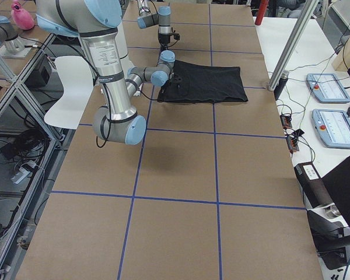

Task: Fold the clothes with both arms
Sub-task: 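Grasp the shirt's near corner on the right gripper's side with the right gripper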

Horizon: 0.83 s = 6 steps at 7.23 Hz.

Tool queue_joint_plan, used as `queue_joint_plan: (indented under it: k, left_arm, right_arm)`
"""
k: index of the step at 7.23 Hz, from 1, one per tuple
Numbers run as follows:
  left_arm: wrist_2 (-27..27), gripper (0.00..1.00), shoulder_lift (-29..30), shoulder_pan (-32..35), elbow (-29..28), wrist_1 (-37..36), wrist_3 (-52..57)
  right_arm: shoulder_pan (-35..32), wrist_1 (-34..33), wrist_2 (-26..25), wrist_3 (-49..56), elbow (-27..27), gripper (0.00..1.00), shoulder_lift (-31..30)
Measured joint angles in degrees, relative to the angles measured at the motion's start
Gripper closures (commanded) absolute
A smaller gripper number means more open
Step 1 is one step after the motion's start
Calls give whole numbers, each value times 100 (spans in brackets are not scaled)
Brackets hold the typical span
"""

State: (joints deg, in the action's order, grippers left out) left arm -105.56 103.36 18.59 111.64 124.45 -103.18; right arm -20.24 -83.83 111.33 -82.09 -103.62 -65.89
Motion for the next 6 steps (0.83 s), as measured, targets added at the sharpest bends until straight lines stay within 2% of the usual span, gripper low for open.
queue_joint_plan:
  k: [4, 5, 6]
  left_arm:
    - [0, 100, -8, 4, 2, 0, 0]
    - [0, 100, -9, 4, 2, 0, 0]
    - [0, 100, -9, 4, 4, 0, 0]
  right_arm:
    - [37, 23, -5, 6, 24, 14, -2]
    - [42, 31, -5, 8, 30, 25, -2]
    - [45, 38, -5, 7, 32, 26, -3]
